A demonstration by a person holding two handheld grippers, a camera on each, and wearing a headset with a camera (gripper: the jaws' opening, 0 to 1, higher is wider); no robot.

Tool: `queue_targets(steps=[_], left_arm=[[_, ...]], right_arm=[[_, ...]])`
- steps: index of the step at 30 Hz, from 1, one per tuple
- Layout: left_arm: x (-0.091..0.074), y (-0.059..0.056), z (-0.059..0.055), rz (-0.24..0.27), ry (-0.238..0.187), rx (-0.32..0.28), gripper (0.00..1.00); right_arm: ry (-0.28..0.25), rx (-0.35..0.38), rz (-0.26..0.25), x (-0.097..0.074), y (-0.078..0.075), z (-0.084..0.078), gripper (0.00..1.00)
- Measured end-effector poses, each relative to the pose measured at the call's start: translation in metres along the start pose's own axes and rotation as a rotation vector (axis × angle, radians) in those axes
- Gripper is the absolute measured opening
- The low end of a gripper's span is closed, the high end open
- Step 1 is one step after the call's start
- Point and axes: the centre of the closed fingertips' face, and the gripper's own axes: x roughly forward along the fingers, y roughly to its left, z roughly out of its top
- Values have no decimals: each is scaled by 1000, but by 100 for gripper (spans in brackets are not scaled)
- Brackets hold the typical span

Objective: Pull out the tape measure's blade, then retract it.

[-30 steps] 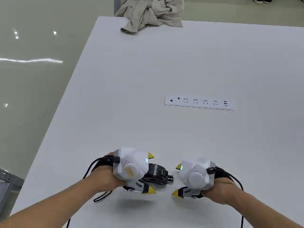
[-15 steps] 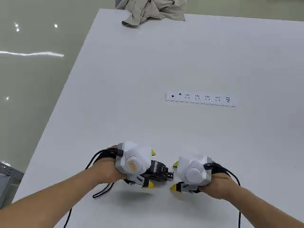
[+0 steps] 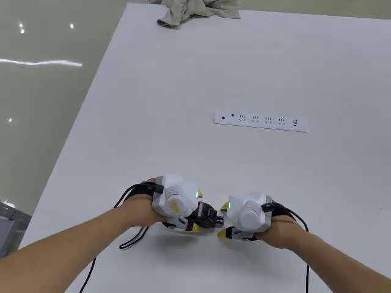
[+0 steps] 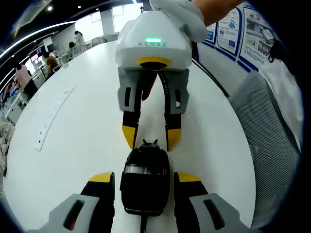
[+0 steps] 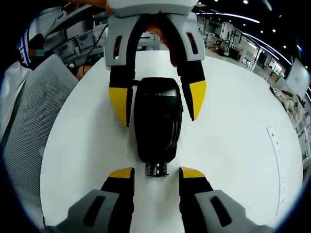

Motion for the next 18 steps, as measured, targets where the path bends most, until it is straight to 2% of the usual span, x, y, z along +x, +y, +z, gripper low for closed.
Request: queue_targets(steps=[18], left_arm=[[1, 1, 0, -1, 16, 14, 36]], right_arm=[[-13, 26, 20, 1, -2, 2, 24]])
